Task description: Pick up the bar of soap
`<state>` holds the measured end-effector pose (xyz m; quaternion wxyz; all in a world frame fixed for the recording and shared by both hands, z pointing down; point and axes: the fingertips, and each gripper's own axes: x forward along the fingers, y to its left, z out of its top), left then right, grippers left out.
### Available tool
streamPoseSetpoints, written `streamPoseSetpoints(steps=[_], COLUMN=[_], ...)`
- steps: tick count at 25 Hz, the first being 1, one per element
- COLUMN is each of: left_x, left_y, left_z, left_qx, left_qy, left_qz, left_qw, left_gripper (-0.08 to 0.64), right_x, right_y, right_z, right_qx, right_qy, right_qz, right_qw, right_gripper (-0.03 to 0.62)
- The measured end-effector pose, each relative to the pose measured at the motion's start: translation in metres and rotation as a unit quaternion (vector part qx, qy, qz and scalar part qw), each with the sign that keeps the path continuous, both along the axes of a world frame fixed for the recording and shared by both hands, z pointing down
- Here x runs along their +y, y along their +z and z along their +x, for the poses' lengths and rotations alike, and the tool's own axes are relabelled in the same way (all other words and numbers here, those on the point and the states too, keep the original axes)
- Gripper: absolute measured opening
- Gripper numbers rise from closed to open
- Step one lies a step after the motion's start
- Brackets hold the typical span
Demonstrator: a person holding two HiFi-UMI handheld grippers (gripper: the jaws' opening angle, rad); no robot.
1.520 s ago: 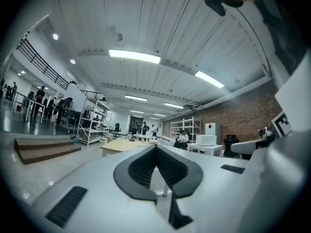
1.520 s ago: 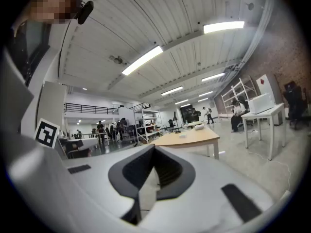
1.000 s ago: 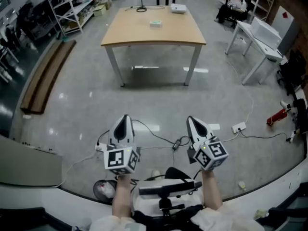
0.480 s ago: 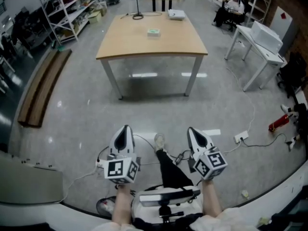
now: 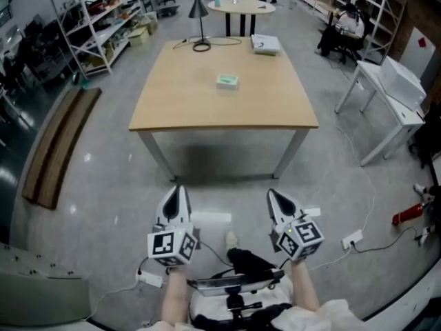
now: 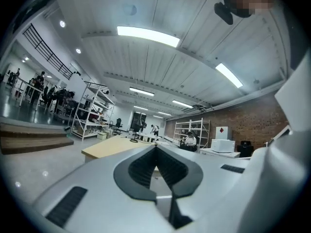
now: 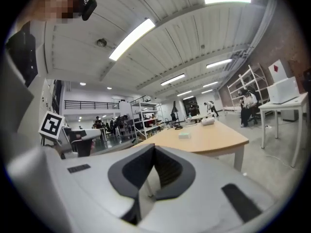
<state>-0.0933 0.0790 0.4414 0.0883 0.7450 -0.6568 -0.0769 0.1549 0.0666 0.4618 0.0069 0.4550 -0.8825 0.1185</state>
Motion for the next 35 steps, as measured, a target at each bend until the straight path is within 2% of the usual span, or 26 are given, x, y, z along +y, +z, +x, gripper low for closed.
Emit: streamPoseSetpoints(steps=[4,9,13,18,23,27,31,33,35], left_x=[-0.118,-0.228,-0.31,-0.425,-0.553,-0.639,-0.701,-0.718,-0.728], left_y=[-0.023,-0.056,-0.047,-0.023,-0.02,-0.017,-0.014,-0.005,0.009], left_z=[0.0,-0.007,-0.012,-0.017,-0.046,-0.058,-0.058,-0.052,-0.047], left_qx=[-0.008,-0.02,-0.008,-0.01,-0.011,-0.008,-0.01,-0.018,-0.02], left_qy=[0.0,0.009,0.015,0.043,0.053,0.074,0.089,0.103,0.111], left_qz=[0.018,0.043,0.037,0.019,0.009,0.001,-0.006,-0.014,-0.028], left_qw=[0.9998,0.9989,0.9992,0.9988,0.9985,0.9972,0.996,0.9945,0.9932], left_gripper=[0.006,0.006,0.006,0.006,0.006,0.006,0.006,0.006,0.006], right_x=[-0.125,-0.246,-0.323,-0.433,-0.554,-0.634,-0.686,-0.702,-0.712], right_y=[-0.023,-0.042,-0.037,-0.027,-0.031,-0.032,-0.028,-0.013,0.009], right_z=[-0.016,-0.039,-0.054,-0.071,-0.101,-0.119,-0.133,-0.139,-0.146], right_qx=[0.006,0.021,0.016,0.022,0.031,0.057,0.085,0.119,0.181], right_qy=[-0.024,-0.03,-0.03,-0.015,-0.005,0.003,-0.002,-0.008,-0.018], right_qz=[0.021,0.041,0.036,0.032,0.031,0.042,0.04,0.03,0.023], right_qw=[0.999,0.999,0.999,0.999,0.999,0.997,0.996,0.992,0.983], right_gripper=[0.009,0.01,0.011,0.011,0.011,0.011,0.011,0.011,0.011])
